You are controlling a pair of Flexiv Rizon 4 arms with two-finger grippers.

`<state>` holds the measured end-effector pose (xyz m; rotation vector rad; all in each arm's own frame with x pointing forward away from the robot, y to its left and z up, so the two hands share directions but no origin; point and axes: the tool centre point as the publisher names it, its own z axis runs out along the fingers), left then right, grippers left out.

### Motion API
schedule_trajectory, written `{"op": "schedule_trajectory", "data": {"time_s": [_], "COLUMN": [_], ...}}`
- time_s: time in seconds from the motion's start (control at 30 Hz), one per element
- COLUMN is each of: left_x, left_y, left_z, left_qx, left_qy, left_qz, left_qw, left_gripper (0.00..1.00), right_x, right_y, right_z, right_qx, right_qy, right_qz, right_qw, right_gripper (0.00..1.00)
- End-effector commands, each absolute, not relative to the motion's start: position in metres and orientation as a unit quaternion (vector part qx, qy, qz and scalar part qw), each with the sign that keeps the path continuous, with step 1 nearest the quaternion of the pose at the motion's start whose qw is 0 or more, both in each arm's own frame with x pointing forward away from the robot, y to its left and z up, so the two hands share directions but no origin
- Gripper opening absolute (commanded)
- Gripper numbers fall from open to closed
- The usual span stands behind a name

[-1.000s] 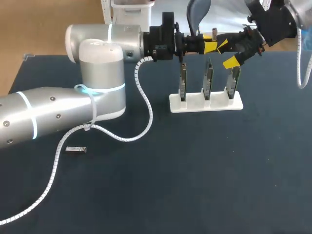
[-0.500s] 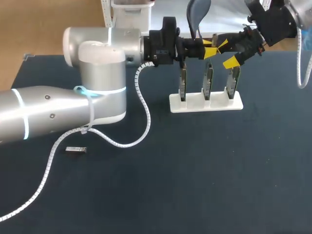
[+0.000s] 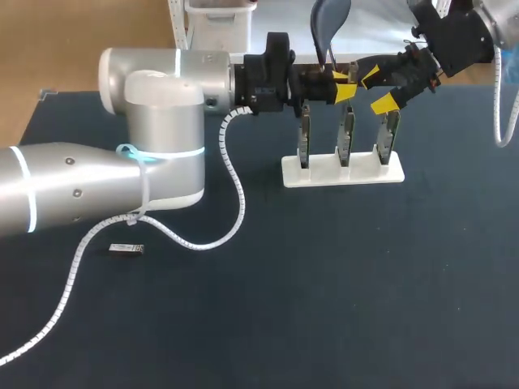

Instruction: Pick up the optical module with the left hand, and insert it into the network port with the right hand.

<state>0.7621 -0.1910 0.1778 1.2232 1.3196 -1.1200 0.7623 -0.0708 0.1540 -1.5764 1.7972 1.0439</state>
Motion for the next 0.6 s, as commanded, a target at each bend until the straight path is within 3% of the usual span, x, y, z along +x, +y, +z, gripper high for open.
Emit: {"op": "schedule_trajectory", "data": {"time_s": [0.03, 0.6], "left_x": [0.7606, 0.7581], "left_y": [-0.1877, -0.1941], "left_z": [0.177, 0.1741], "left_qx": [0.507, 0.511], "left_qy": [0.543, 0.538], "left_qz": [-0.459, -0.472], "left_qw": [0.487, 0.476], "left_gripper": [0.0, 0.0], "right_x": [0.7602, 0.7602], "right_y": [-0.0707, -0.0707], "right_z": [0.1542, 0.1542], "right_qx": [-0.583, -0.583], "right_qy": [0.665, 0.665], "right_qz": [0.384, 0.384], "right_qw": [0.265, 0.265], "right_gripper": [1.0, 1.0]}}
